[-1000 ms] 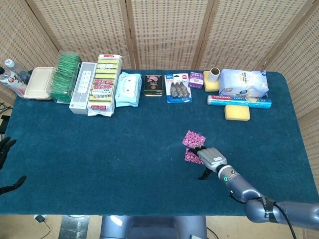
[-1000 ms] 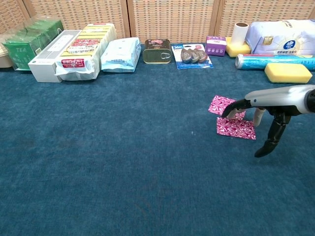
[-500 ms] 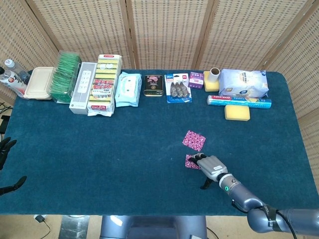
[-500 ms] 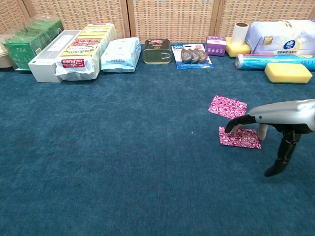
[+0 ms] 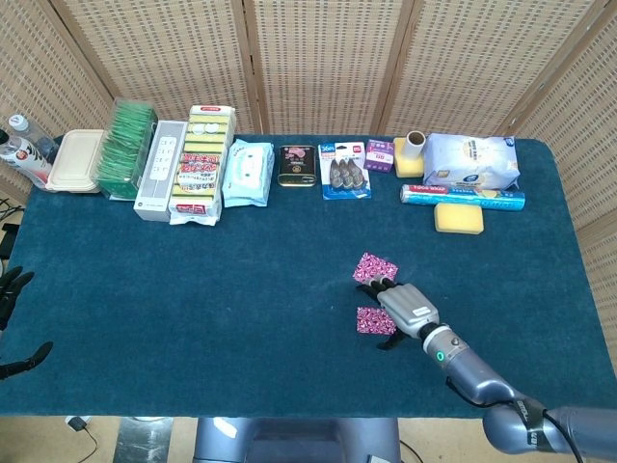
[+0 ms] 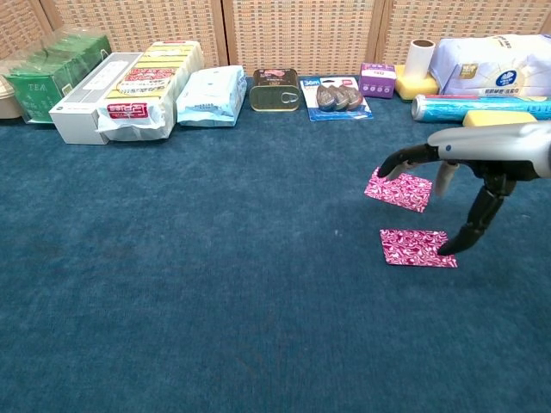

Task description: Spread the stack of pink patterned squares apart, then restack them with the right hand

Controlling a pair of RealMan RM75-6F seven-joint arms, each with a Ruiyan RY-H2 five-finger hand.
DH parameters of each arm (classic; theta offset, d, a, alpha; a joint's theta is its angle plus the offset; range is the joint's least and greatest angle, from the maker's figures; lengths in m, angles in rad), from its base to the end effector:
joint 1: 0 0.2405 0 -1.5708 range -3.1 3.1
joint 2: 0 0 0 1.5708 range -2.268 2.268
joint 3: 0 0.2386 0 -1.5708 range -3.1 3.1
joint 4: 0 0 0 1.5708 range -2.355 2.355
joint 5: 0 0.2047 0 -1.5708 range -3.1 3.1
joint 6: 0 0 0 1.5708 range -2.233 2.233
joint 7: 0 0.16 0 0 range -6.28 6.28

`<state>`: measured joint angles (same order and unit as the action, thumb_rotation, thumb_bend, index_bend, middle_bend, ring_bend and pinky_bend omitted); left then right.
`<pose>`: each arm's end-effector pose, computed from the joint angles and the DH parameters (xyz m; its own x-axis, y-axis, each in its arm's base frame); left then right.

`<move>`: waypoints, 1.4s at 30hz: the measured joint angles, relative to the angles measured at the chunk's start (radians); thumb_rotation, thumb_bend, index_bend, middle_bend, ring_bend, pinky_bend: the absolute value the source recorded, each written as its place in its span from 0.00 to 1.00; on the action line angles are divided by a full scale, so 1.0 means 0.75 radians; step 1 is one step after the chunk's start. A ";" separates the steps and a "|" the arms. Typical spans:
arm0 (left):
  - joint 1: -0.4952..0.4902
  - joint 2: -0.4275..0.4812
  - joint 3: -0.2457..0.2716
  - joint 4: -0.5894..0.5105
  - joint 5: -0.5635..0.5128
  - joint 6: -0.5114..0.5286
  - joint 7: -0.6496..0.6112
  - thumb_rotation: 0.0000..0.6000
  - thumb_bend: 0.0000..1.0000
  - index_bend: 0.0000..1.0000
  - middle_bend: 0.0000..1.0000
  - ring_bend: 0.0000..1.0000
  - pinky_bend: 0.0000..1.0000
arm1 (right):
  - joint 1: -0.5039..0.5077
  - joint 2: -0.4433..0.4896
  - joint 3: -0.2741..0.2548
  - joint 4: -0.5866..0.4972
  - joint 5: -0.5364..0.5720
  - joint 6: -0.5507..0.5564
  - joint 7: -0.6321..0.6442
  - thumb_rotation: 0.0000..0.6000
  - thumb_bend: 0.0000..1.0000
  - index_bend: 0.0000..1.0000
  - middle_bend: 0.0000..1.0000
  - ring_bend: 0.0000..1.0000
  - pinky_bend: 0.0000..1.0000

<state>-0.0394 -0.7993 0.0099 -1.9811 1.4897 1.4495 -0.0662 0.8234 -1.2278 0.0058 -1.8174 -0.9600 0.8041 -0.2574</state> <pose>-0.2570 0.1665 0.2007 0.2830 0.1126 0.9525 0.9553 0.0557 -0.2904 -0.1474 -0.3006 0.0134 0.4347 -0.5488 0.7140 -0.8936 -0.3615 0.2662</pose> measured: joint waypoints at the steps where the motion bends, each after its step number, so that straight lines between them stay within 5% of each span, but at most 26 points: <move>1: 0.000 0.000 0.000 0.000 -0.001 -0.001 0.000 1.00 0.23 0.00 0.00 0.00 0.06 | 0.012 -0.008 0.012 0.027 0.026 -0.021 0.006 0.91 0.02 0.13 0.12 0.06 0.25; 19: -0.006 0.010 -0.003 0.010 -0.005 -0.011 -0.028 1.00 0.23 0.00 0.00 0.00 0.06 | 0.227 -0.140 0.038 0.279 0.449 -0.239 -0.019 0.91 0.02 0.13 0.12 0.06 0.25; 42: -0.005 0.013 -0.001 0.011 0.002 -0.009 -0.037 1.00 0.23 0.00 0.00 0.00 0.06 | 0.369 -0.249 0.002 0.232 0.589 -0.198 -0.100 0.91 0.02 0.13 0.12 0.06 0.26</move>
<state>-0.0432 -0.7896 0.0091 -1.9727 1.4911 1.4430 -0.0939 1.1003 -1.4148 0.0071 -1.6433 -0.5183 0.6555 -0.3325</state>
